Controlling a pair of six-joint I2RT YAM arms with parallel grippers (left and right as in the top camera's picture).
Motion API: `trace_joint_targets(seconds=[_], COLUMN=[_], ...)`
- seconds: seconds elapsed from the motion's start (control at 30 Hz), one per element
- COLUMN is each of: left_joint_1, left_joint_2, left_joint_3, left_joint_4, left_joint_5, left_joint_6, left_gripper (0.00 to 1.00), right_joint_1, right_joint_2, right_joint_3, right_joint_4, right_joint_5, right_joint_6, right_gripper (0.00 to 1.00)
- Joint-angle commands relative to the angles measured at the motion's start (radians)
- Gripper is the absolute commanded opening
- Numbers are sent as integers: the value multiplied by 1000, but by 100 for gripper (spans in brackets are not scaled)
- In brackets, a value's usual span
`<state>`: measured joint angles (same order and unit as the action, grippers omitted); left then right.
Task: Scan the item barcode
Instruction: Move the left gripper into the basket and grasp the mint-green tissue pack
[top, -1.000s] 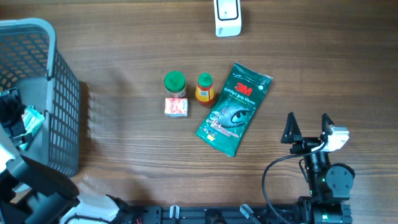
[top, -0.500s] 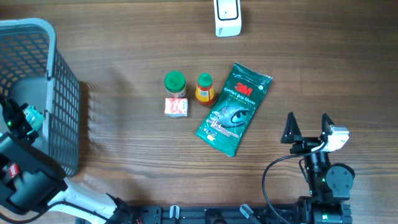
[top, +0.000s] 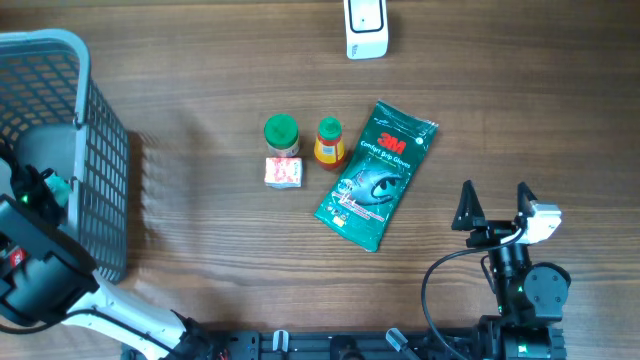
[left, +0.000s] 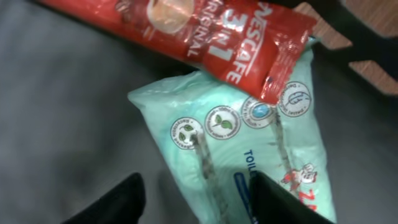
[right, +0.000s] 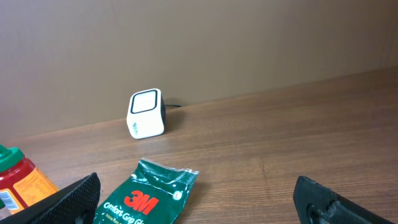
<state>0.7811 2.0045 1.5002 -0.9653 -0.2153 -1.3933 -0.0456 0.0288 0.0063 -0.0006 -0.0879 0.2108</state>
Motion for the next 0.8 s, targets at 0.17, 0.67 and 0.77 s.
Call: trace_joint_targets(seconds=[0.17,0.67,0.77], left_joint_1=[2,-2,-6], left_joint_2=[44,-153,-205], left_joint_3=[-12,-8,-8], left_joint_4=[-25,-43,-9], left_joint_5=[-30,17,16], left_joint_6=[-2,84,84], left_gripper=[4,100,100], right_joint_1=[0,0,0], right_joint_2=[0,0,0], right_joint_3=[-1,-1,-1], right_joint_4=[3,3,3], right_joint_5=[11,11,11], right_joint_6=[-1,-1,-2], right_gripper=[100,100,100])
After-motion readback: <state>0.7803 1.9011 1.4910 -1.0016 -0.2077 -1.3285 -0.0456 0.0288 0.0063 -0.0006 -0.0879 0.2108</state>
